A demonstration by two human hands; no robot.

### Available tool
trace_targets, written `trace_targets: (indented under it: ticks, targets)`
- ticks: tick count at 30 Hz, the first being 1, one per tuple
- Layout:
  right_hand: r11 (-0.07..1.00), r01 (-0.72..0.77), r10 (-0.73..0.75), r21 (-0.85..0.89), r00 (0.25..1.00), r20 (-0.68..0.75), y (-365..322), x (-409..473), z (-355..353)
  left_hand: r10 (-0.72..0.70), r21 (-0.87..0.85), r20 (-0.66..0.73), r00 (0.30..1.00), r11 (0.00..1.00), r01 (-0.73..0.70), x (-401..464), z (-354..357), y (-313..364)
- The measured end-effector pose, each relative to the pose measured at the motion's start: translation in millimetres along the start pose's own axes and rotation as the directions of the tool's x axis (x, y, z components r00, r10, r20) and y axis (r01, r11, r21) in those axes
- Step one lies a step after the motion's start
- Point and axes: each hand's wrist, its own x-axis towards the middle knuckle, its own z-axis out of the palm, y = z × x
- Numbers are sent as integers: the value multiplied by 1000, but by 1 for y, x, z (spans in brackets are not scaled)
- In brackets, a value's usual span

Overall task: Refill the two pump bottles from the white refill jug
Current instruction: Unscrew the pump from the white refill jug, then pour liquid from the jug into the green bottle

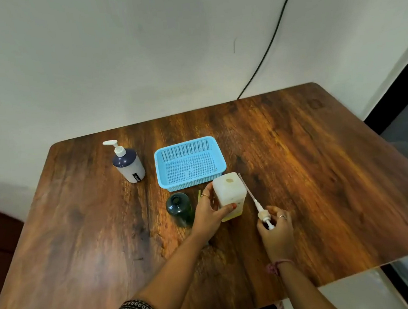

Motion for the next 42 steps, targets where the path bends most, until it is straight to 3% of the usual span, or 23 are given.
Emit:
trace_targets:
  ticks: [8, 16, 20, 24, 26, 29, 33, 36, 42]
  targets:
    - [999, -6, 9, -45, 998, 67, 8, -3, 3, -26, -29, 33, 999, 999, 27, 0, -2, -6]
    - [993, 59, -46, -99, 991, 129, 0, -4, -7, -48, 177, 72, 996, 984, 35, -9, -18, 8]
    - [988, 127, -112, -84, 981, 159, -11, -4, -11, 88, 261, 52, 995, 960, -99, -39, -40, 32]
    - [979, 200, -187, -38, 957, 222, -28, -2, -10, 356, 299, -134, 925, 904, -305, -59, -85, 48]
    - [982, 188, -182, 1, 952, 248, -38, -1, -3, 390, 332, -237, 890, 893, -303, -57, -106, 38]
    - [983, 130, -161, 128, 949, 271, -50, 1, 14, 256, 377, -259, 931, 914, -147, -47, -122, 11]
    - [957, 90, -157, 275, 960, 233, -59, 1, 36, 35, 364, -64, 997, 931, -10, -39, -116, -18]
    - [947, 75, -144, 313, 969, 202, -64, -1, 46, 33, 343, -30, 999, 939, -21, -34, -105, -23]
    - [950, 46, -88, 308, 989, 122, -60, -4, 53, 28, 266, -155, 987, 964, 14, -22, -100, -25]
